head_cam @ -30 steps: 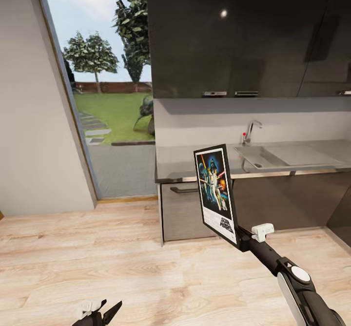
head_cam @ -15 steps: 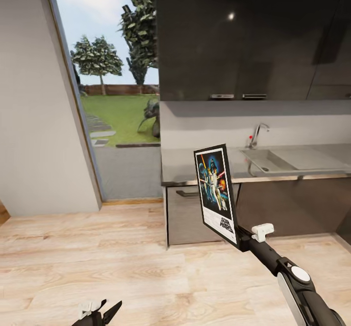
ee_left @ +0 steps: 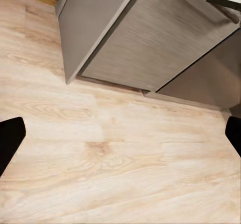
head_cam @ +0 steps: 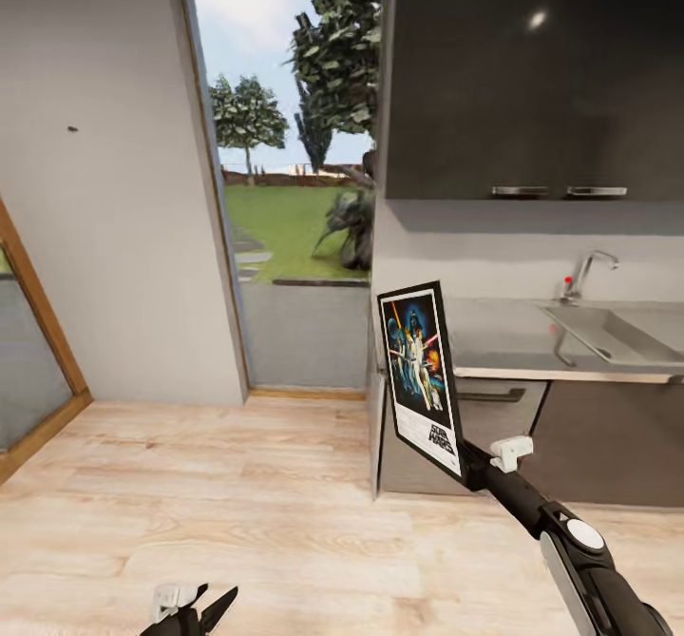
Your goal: Pick up the poster from the kitchen countertop and hang it on one of the wall nails in the kitchen.
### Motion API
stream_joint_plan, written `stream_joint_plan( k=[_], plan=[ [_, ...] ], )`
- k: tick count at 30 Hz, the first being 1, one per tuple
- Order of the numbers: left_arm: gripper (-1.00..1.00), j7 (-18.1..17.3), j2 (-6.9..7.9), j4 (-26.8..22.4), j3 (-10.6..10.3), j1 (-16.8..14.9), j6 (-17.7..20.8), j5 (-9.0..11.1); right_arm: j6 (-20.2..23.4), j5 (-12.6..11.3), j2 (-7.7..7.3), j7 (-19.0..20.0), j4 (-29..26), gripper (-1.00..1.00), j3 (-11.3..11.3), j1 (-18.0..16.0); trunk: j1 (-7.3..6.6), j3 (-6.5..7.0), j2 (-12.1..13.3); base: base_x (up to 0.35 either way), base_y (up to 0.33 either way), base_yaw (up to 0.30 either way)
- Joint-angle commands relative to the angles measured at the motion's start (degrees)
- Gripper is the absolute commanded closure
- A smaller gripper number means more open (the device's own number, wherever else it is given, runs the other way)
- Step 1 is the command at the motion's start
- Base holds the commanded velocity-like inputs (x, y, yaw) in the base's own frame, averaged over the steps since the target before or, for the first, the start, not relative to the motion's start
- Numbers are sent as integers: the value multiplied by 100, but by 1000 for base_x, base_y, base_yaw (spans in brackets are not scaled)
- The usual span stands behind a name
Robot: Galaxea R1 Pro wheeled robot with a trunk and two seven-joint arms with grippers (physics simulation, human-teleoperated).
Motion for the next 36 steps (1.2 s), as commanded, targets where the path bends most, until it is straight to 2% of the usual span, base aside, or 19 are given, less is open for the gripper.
stream_joint_plan(
  k=[1,21,36],
  plan=[
    [-100,-13,2,-7,-49,-11,-18,61,24,-65,0,47,-2,100,-10,-4,5,-13,-12,146,272,282],
    [-100,-13,11,-7,-49,-11,-18,61,24,-65,5,43,-2,100,-8,-4,5,-13,-12,146,273,276],
    [-100,-13,7,-7,-49,-11,-18,61,33,-66,2,49,5,100,-3,-4,5,-13,-12,144,276,30]
  ],
)
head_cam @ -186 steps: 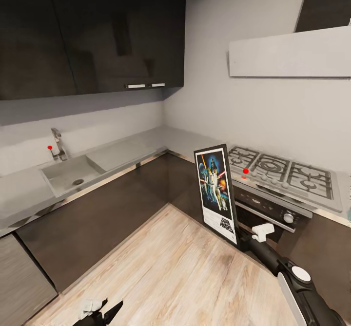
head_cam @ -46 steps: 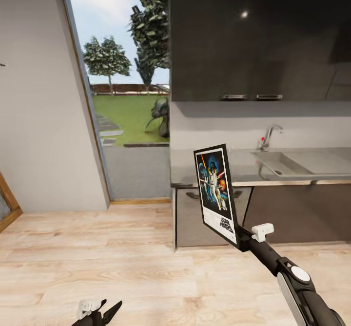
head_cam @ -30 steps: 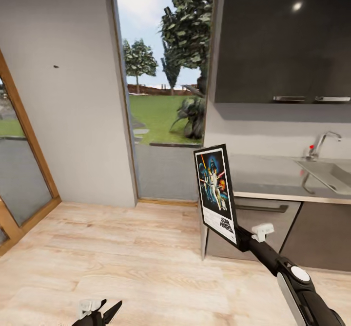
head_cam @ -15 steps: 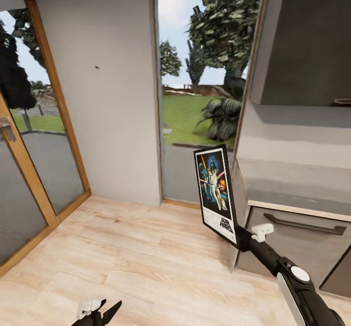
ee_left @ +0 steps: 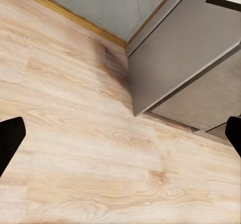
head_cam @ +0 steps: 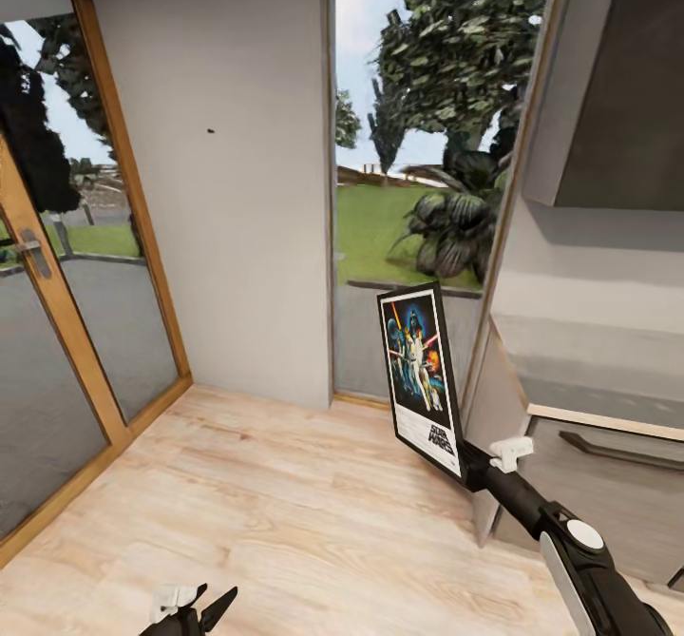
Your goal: Pick up the poster from the kitchen countertop and hang it on one of the wall nails in the kitchen.
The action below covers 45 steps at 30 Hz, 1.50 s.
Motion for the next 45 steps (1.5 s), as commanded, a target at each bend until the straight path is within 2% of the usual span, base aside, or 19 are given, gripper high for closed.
stream_joint_plan(
  k=[1,38,45],
  plan=[
    [-100,-13,5,-9,-48,-10,-20,61,24,-67,1,49,0,100,-10,-5,5,-13,-13,143,276,1],
    [-100,-13,8,-7,-40,-10,-20,61,24,-64,5,49,15,100,-6,-5,5,-13,-13,133,277,0],
    [-100,-13,4,124,-48,-10,-20,61,24,-64,5,49,19,100,-6,-5,5,-13,-13,113,282,0]
  ],
)
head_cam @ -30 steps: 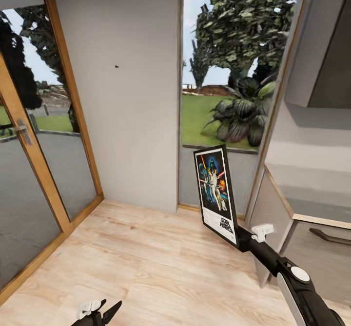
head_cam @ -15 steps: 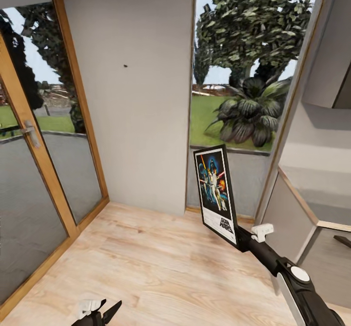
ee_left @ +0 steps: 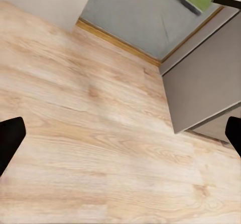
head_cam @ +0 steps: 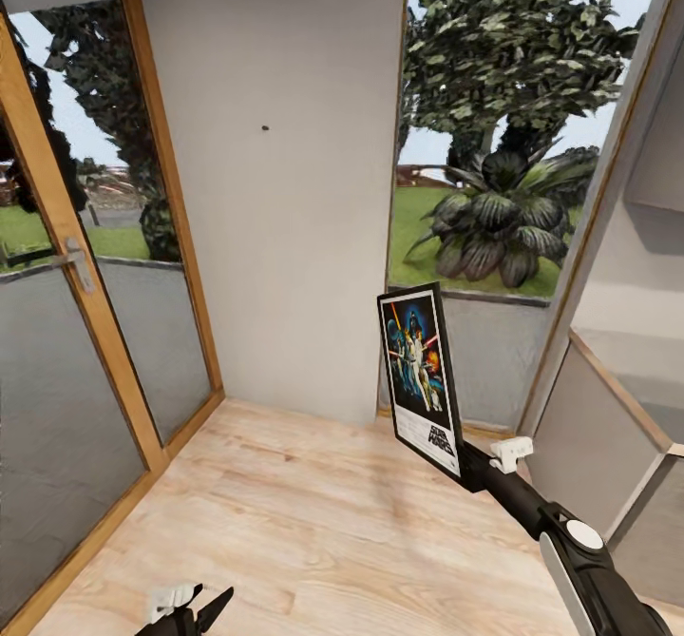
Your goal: Pick up the poster from the kitchen countertop and hang it on one of the wall nails in the kitchen.
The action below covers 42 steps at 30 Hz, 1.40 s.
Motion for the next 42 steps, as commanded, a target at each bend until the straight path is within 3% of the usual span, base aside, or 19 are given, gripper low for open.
stream_joint_plan(
  k=[1,42],
  plan=[
    [-100,-12,3,-7,-48,-9,-20,61,24,-65,2,49,0,100,-8,-5,5,-13,-13,112,283,0],
    [-100,-12,0,-1,-49,-9,-20,61,16,-65,5,49,0,100,-8,-5,5,-13,-13,105,284,0]
  ],
)
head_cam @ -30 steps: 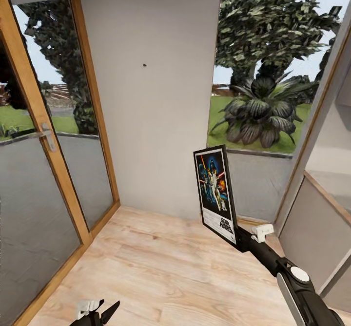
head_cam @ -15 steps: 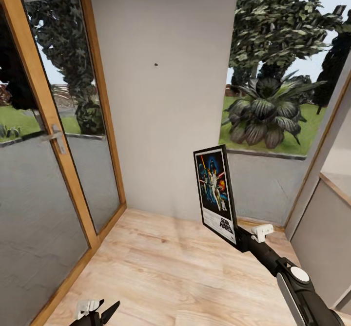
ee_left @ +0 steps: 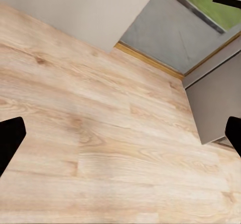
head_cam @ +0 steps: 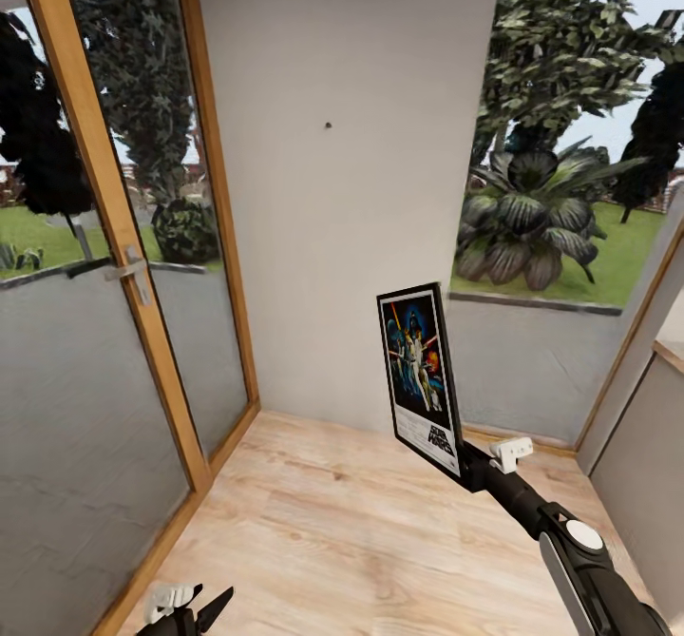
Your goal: Pick up the poster from the kitchen countertop and hang it on one of the wall nails in the kitchen.
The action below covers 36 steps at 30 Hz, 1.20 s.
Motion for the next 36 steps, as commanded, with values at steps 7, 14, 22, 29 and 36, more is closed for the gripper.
stream_joint_plan(
  k=[7,14,22,29,36],
  plan=[
    [-100,-12,4,-9,-48,-9,-20,61,23,-64,2,49,0,100,-8,-5,5,-13,-13,91,286,0],
    [-100,-12,4,-9,-48,-9,-20,61,23,-64,6,49,0,100,-5,-5,5,-10,-13,98,287,-36],
    [-100,-12,4,-9,-48,-9,-20,58,23,-64,9,49,3,100,0,-5,5,13,-13,131,271,-243],
    [-100,-12,4,-9,-48,-9,-20,59,23,-64,10,49,7,100,0,-5,5,39,-13,34,63,-289],
    [-100,-12,5,-9,-48,-9,-20,60,23,-64,10,49,9,100,0,-5,5,66,-13,3,6,-293]
  ],
)
